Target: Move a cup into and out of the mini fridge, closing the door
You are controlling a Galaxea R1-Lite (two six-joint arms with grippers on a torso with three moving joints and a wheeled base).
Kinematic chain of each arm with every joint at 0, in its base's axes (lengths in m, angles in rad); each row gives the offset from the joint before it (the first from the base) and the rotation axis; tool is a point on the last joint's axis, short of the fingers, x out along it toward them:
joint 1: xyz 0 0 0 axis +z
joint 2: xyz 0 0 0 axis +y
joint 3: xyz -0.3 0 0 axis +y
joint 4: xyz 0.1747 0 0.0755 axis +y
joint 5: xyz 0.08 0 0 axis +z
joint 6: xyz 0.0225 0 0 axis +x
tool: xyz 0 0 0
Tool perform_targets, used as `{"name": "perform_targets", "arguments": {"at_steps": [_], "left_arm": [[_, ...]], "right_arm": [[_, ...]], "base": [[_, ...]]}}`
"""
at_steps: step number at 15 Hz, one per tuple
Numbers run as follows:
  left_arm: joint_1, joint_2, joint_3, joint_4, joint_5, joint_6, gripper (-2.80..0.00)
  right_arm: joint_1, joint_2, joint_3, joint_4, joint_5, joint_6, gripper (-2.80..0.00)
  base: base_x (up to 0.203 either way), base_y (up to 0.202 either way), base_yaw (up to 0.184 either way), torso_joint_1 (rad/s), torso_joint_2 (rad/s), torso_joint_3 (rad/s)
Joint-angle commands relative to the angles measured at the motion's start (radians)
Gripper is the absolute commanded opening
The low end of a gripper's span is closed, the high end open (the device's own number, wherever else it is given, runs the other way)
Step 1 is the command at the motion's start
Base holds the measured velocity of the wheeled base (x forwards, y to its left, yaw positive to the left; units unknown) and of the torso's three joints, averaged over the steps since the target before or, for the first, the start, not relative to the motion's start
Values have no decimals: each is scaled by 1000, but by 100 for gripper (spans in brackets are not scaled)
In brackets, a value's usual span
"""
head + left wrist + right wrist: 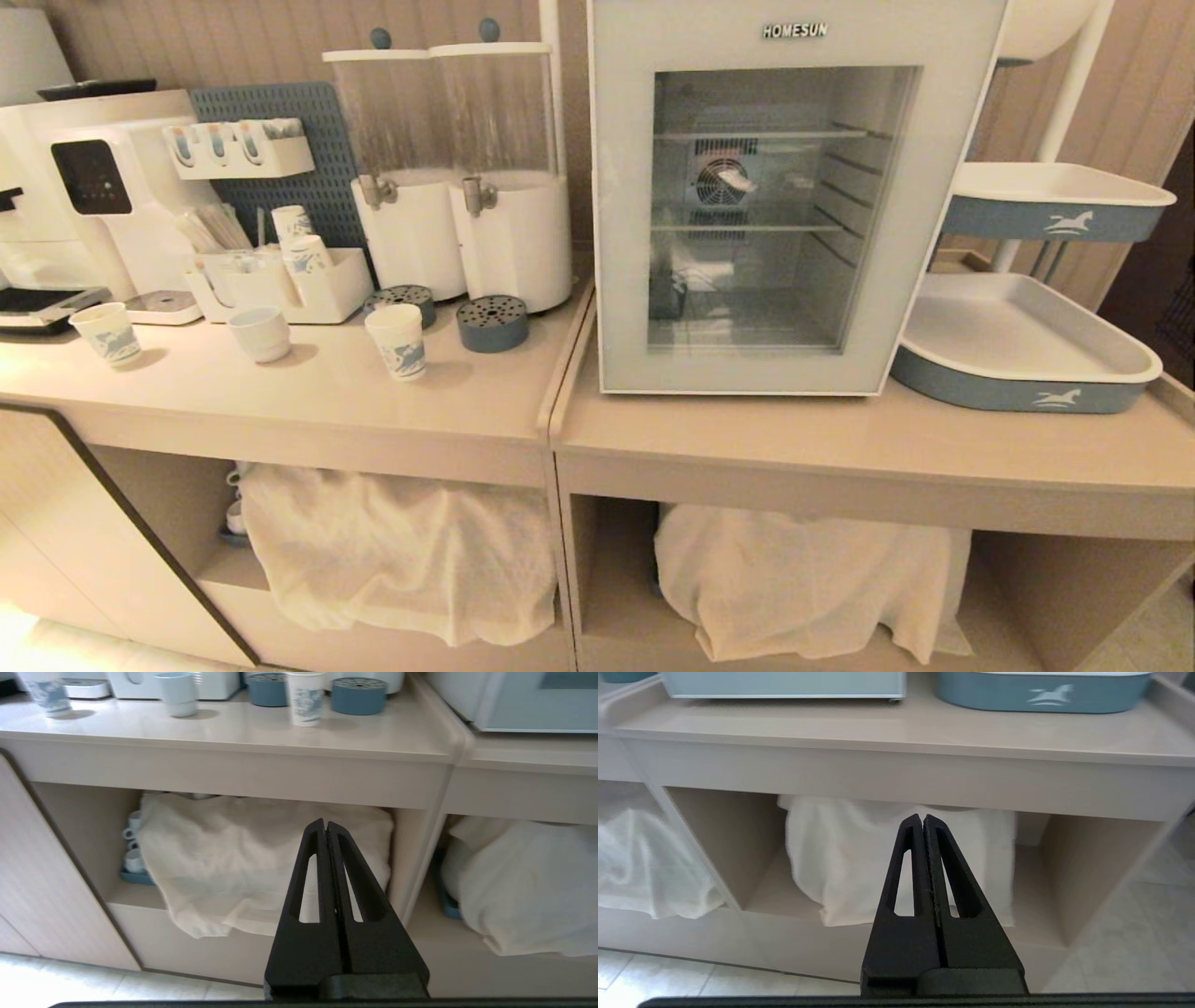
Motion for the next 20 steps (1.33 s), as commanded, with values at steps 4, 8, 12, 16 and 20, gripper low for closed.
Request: {"name": "perform_targets", "arguments": {"at_steps": [4,8,12,16,20], "left_arm": [[0,1,18,-1,1,-1,-280],[0,0,18,-1,1,-1,-280],[0,0,18,-1,1,-1,-280],[0,0,18,-1,1,-1,-280],[0,0,18,-1,1,-1,-280]], "right_arm": [[0,1,0,0,0,-1,-280],[0,1,0,0,0,1,-280],[0,1,0,0,0,1,-280],[0,1,-2,0,0,0,-280],[0,1,0,0,0,2,-280]], "base": [[0,196,0,4,2,4],[0,191,0,4,2,1],[0,192,-1,2,1,3],[0,192,-2,4,2,1],[0,193,-2,3,0,2]]}}
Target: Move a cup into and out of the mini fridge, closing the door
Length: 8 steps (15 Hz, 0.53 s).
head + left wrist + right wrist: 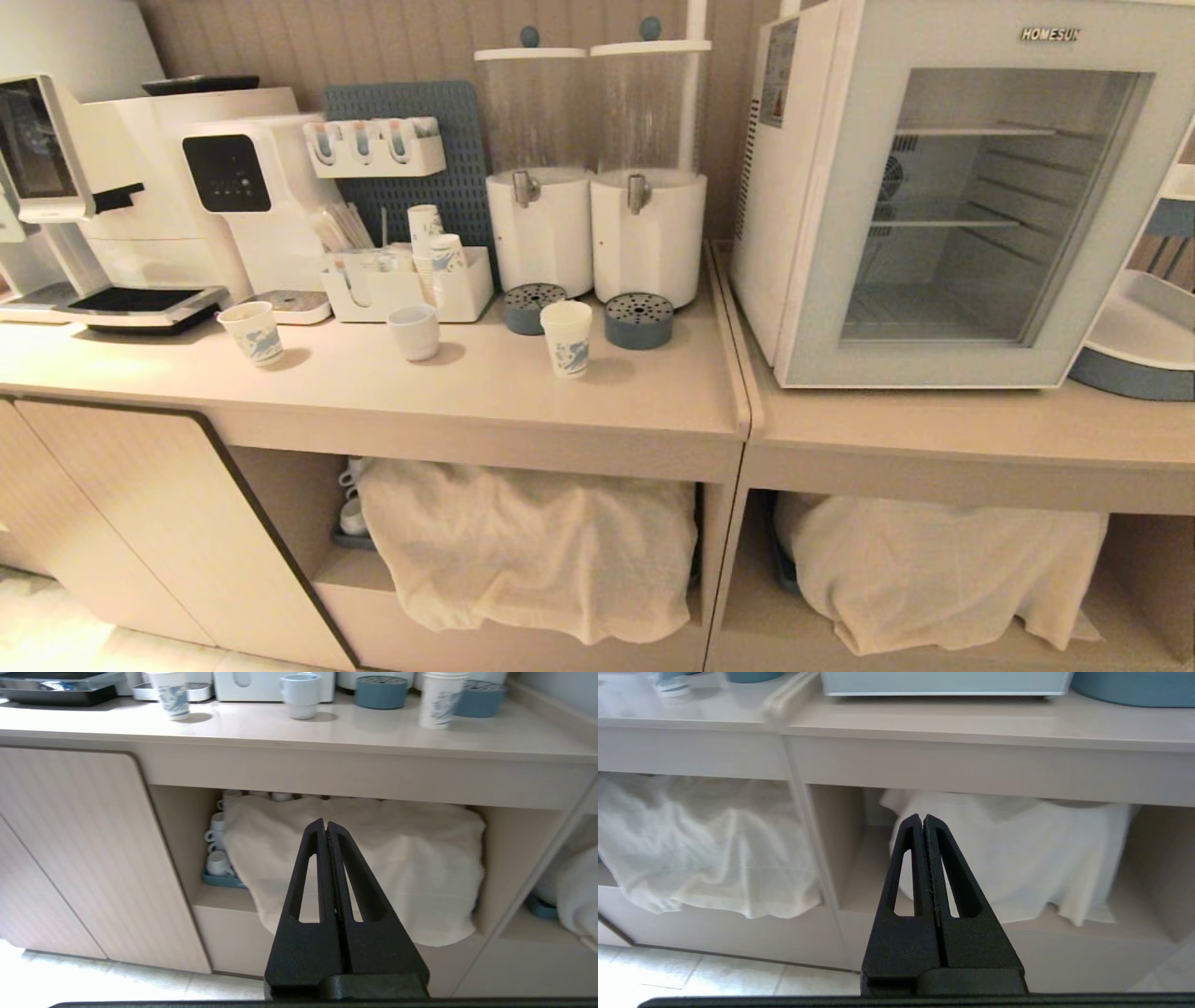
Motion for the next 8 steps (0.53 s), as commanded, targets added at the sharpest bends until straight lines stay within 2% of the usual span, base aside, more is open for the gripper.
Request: {"name": "perform_targets", "arguments": {"at_steps": [1,8], "left_arm": [[1,0,18,-1,1,-1,-280],[1,0,18,-1,1,-1,-280]], "right_arm": [[0,1,1,1,0,1,-280],[0,1,1,-6,2,1,-280]], "base": [[0,193,2,6,9,6],[0,190,-1,3,2,2]]}}
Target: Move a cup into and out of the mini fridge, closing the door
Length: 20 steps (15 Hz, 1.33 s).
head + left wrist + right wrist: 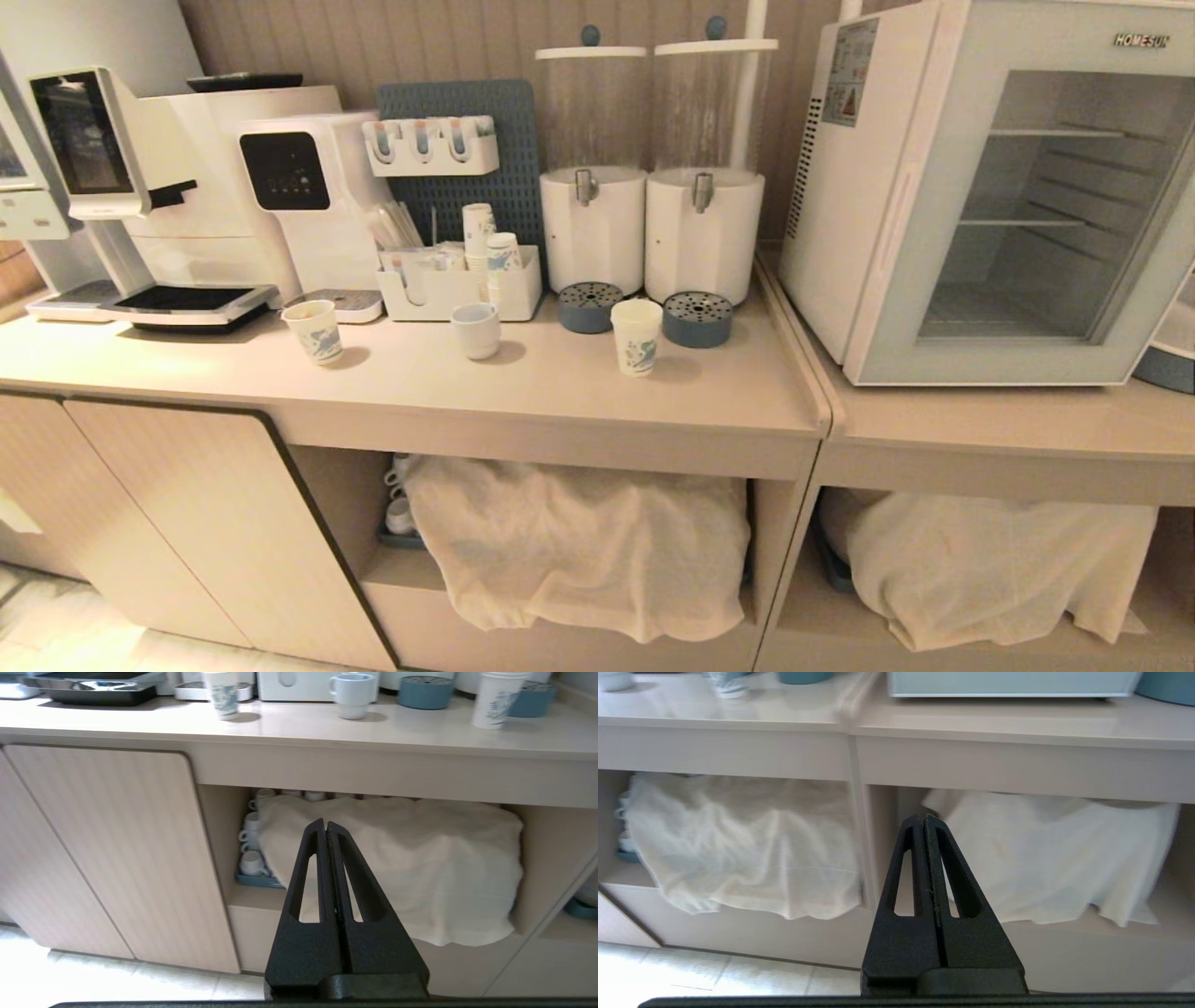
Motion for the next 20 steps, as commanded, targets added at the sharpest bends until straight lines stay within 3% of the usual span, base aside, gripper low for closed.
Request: {"name": "perform_targets", "arguments": {"at_steps": [1,15,20], "left_arm": [[0,0,18,-1,1,0,-280],[0,0,18,-1,1,-2,-280],[0,1,18,-1,1,-2,-280]], "right_arm": [[0,1,0,0,-1,-1,-280],[0,0,0,-3,-4,27,-280],[0,0,1,-3,-3,28,-280]], "base": [[0,183,-3,2,3,6],[0,188,0,2,3,2],[0,18,0,0,0,1]]}}
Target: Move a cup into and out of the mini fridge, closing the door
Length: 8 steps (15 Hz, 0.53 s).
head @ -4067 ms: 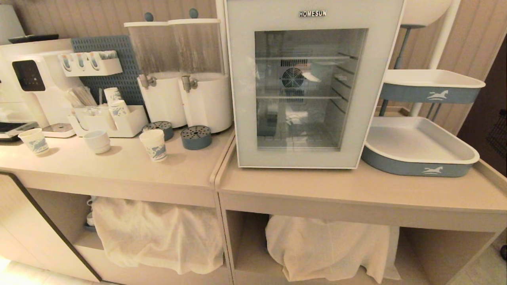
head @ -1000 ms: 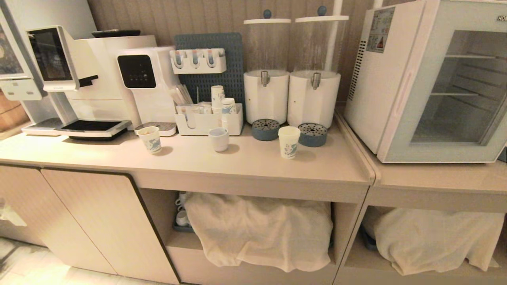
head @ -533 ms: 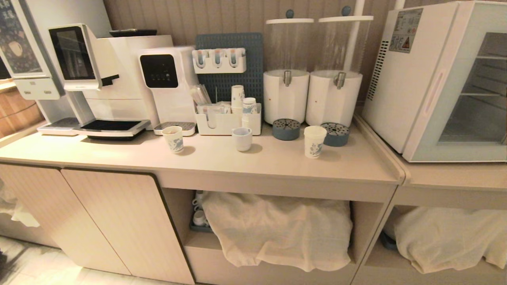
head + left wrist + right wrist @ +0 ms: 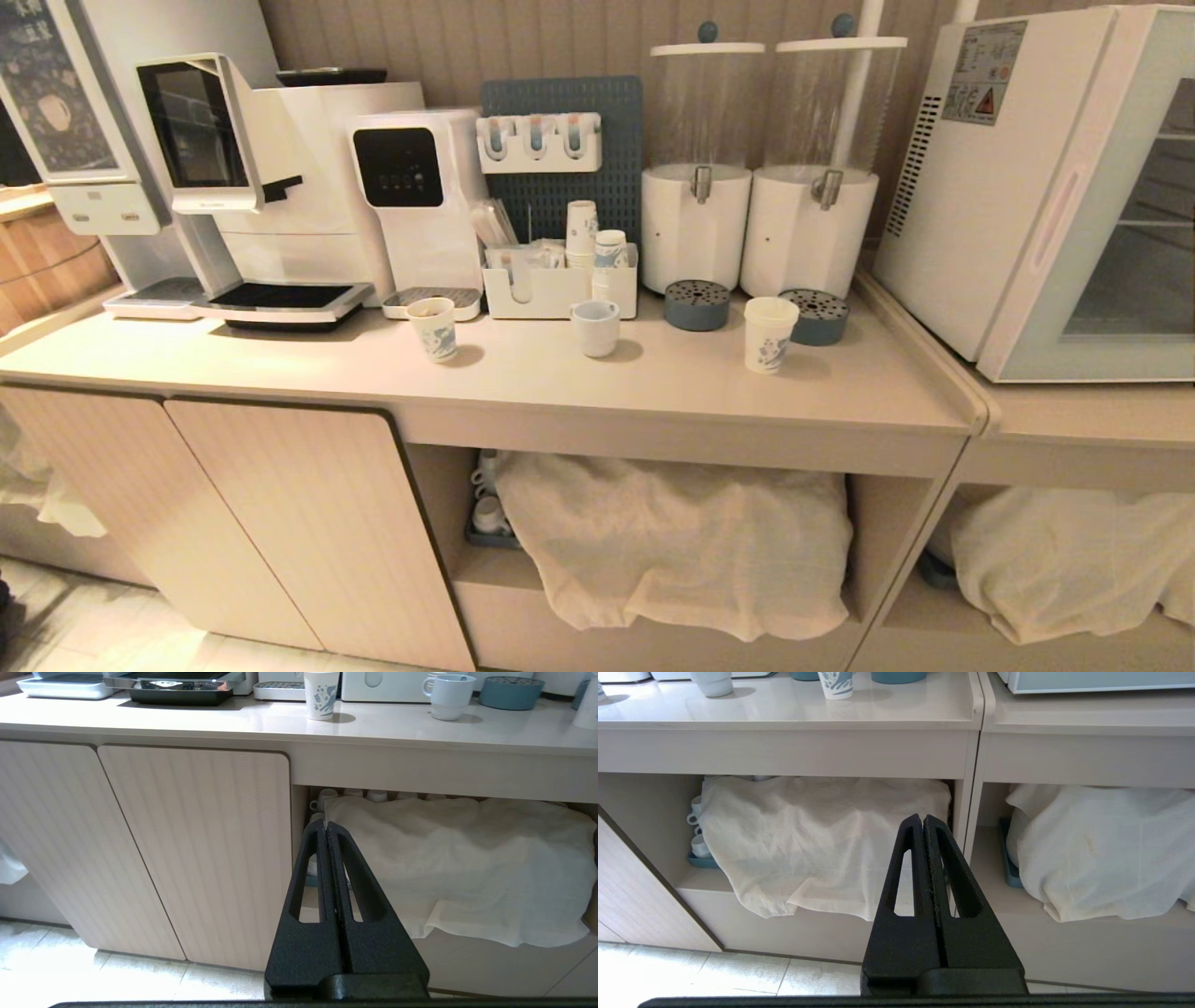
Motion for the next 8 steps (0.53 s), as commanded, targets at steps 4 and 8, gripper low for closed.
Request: {"name": "perform_targets", "arguments": {"at_steps": [4,8], "left_arm": [[0,0,18,-1,0,0,-280],[0,0,18,-1,0,0,-280]], "right_arm": [[0,0,1,0,0,-1,-280],[1,1,-1,2,0,1,-280]], "base": [[0,0,0,0,0,0],[0,0,0,0,0,0]]}}
